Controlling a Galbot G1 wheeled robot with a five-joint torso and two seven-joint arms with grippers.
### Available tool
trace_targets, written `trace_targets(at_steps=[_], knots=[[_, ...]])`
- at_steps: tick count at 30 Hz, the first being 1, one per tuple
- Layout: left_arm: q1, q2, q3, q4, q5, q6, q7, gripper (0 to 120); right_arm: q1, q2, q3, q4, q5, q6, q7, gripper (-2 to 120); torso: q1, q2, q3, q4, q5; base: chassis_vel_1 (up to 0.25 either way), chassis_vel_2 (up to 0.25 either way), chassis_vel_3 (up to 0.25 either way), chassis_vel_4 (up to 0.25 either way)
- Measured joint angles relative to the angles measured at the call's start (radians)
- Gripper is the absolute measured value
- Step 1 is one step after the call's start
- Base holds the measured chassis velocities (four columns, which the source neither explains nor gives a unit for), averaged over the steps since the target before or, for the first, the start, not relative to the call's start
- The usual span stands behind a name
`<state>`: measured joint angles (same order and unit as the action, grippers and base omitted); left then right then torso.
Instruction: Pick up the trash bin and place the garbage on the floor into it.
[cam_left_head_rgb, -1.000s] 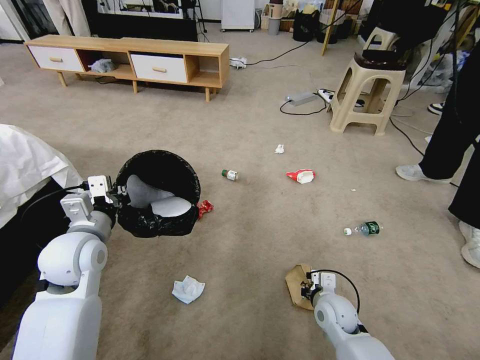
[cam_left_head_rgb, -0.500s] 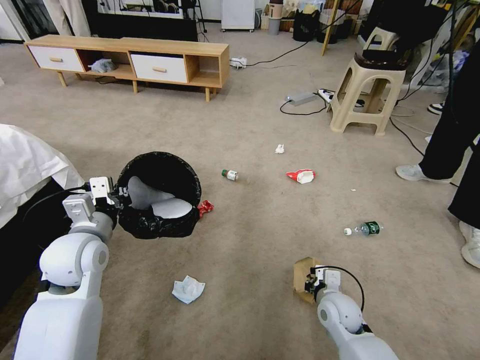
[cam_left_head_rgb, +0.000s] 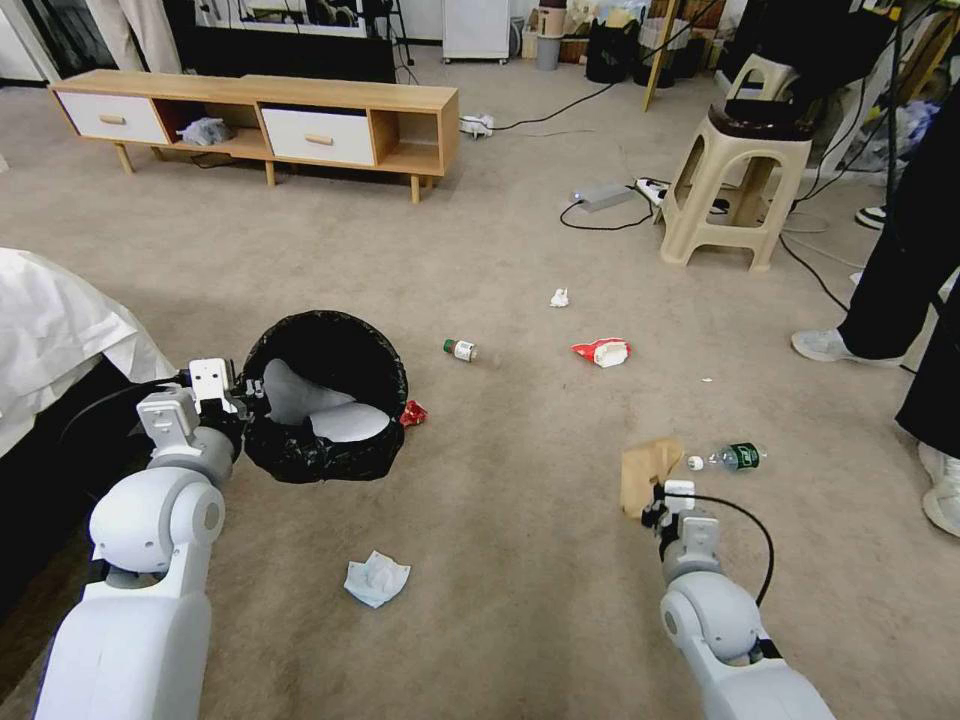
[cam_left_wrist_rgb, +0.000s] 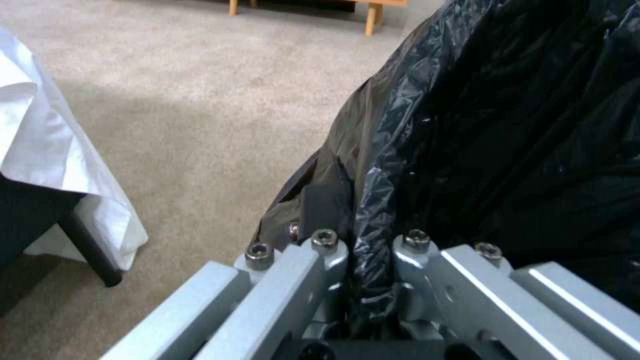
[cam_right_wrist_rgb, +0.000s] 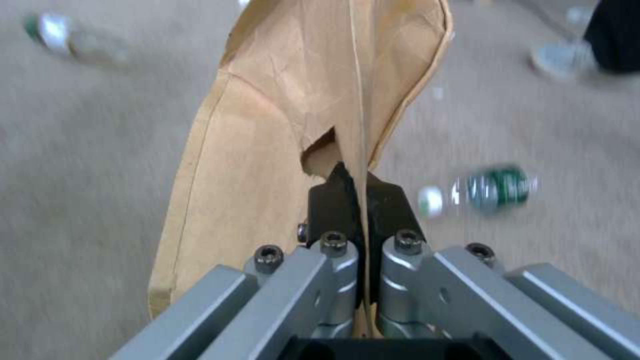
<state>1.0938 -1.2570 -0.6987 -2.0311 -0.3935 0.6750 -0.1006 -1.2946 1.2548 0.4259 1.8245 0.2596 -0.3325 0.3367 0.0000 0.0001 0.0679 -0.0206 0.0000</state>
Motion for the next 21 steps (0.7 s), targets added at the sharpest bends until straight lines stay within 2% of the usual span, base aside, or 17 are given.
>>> trace_targets(at_steps=[4, 6, 13, 16, 19, 21], knots=[[0.005, 0.002, 0.004, 0.001, -0.007, 0.004, -0.001, 0, -0.002, -0.008, 0.019, 0.046, -0.036, 0.066, -0.043, 0, 0.000, 0.000, 0.000, 0.0000, -0.0001, 0.000, 0.000, 0.000, 0.000], [0.010, 0.002, 0.012, 0.002, -0.010, 0.008, -0.001, 0, 0.005, -0.009, 0.024, 0.077, -0.080, 0.145, -0.070, 0, 0.000, 0.000, 0.000, 0.0000, 0.0000, 0.000, 0.000, 0.000, 0.000], [0.023, 0.009, 0.033, 0.002, -0.017, 0.012, -0.003, 0, 0.019, -0.013, 0.026, 0.112, -0.140, 0.265, -0.115, 0, 0.000, 0.000, 0.000, 0.0000, 0.0001, 0.000, 0.000, 0.000, 0.000], [0.038, 0.018, 0.063, 0.011, -0.021, 0.013, 0.003, 0, 0.022, -0.030, 0.020, 0.157, -0.141, 0.328, -0.166, 0, 0.000, 0.000, 0.000, 0.0000, 0.0000, 0.000, 0.000, 0.000, 0.000], [0.038, 0.023, 0.072, 0.016, -0.024, 0.012, 0.007, 0, 0.022, -0.037, 0.018, 0.168, -0.140, 0.347, -0.184, 0, 0.000, 0.000, 0.000, 0.0000, -0.0001, 0.000, 0.000, 0.000, 0.000], [0.034, 0.038, 0.099, 0.028, -0.036, 0.011, 0.013, 0, 0.027, -0.057, 0.010, 0.188, -0.130, 0.402, -0.236, 0, 0.000, 0.000, 0.000, 0.0000, -0.0001, 0.000, 0.000, 0.000, 0.000]])
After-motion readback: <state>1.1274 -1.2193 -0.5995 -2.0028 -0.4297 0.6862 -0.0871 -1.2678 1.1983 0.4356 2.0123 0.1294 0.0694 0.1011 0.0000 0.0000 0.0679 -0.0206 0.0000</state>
